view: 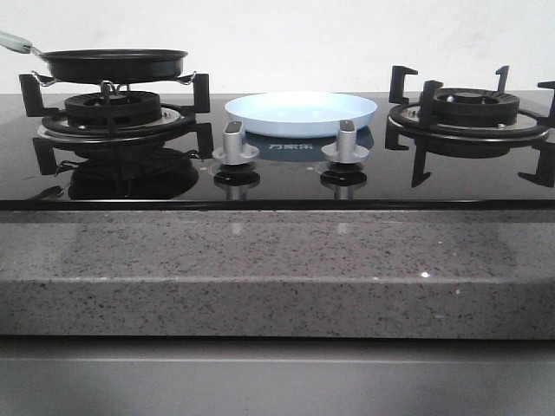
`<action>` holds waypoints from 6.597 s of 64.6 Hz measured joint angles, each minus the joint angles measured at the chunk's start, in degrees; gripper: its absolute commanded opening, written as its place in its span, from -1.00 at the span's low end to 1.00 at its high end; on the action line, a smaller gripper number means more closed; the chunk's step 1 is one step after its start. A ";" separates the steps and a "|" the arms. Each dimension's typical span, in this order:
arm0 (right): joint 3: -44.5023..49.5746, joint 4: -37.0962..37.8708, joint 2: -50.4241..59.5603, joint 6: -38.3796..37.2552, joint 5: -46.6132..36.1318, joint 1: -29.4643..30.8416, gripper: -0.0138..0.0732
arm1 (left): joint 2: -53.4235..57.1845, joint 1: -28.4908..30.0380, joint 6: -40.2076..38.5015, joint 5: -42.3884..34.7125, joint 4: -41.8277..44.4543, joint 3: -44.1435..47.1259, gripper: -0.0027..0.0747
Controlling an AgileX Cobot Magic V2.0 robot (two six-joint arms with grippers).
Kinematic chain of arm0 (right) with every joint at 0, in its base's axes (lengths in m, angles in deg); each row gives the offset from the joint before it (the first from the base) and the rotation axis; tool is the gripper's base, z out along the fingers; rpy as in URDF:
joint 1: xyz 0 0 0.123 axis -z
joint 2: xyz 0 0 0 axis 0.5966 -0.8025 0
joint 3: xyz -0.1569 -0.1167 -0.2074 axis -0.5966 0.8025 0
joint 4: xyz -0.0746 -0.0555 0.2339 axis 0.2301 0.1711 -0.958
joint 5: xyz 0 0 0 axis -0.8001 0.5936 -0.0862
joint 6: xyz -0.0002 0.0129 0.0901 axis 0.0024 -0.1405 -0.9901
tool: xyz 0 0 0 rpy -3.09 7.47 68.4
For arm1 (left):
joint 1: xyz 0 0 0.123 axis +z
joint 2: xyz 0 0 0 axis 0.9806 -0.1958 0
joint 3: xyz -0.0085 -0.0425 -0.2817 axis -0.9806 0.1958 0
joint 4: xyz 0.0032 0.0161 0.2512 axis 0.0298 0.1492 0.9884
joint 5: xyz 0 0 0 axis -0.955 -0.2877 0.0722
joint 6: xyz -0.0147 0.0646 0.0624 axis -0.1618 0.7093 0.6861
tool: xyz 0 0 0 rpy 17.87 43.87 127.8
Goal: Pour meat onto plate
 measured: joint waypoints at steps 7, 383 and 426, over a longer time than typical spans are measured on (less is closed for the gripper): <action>0.00 -0.37 0.00 0.00 0.21 0.00 0.29 | 0.00 0.00 0.00 0.13 1.49 0.00 -0.01; -29.78 -27.34 -54.01 17.50 -1.13 -16.96 -0.94 | -36.16 12.89 21.45 11.57 -23.74 -25.61 0.67; -29.78 -27.55 -54.01 17.50 -1.13 -16.96 -0.94 | -64.43 20.29 34.43 15.87 -56.91 -45.58 0.67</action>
